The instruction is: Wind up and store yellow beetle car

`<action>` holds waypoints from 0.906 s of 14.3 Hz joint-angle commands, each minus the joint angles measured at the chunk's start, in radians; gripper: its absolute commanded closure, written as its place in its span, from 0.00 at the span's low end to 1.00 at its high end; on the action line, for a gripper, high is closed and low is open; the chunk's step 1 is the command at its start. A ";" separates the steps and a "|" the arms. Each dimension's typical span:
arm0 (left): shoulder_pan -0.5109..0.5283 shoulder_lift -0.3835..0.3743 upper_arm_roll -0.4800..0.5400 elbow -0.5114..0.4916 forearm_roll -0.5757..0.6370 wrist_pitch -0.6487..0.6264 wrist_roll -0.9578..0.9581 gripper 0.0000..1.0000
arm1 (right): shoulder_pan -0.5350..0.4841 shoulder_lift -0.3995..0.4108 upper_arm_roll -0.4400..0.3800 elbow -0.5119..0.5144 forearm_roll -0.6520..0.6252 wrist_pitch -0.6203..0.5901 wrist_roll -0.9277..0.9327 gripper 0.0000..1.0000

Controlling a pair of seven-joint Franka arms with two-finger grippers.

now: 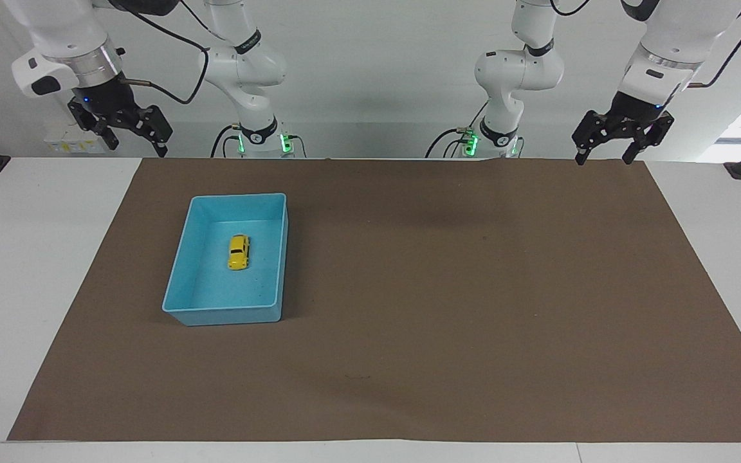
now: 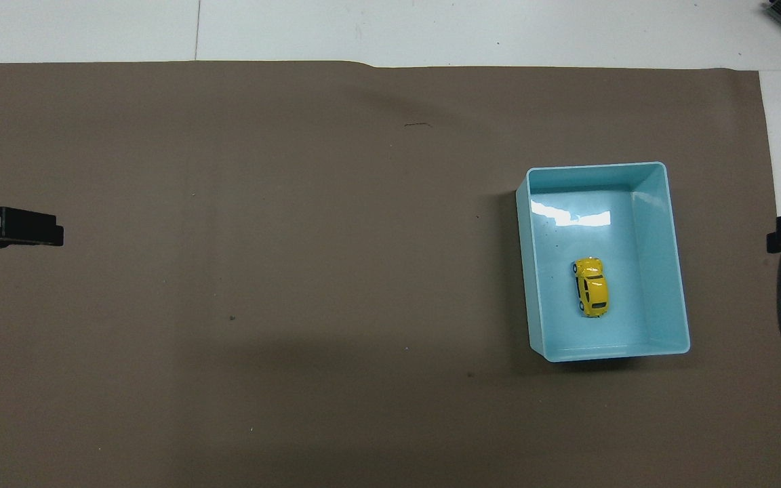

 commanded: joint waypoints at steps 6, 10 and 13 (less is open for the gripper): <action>0.016 -0.005 -0.008 0.011 -0.014 -0.022 0.011 0.00 | 0.001 -0.017 0.014 -0.033 0.011 0.040 -0.081 0.00; 0.016 -0.005 -0.008 0.011 -0.014 -0.022 0.011 0.00 | 0.004 -0.015 0.015 -0.035 0.036 0.049 -0.081 0.00; 0.016 -0.005 -0.008 0.011 -0.014 -0.022 0.011 0.00 | 0.004 -0.015 0.014 -0.035 0.060 0.053 -0.080 0.00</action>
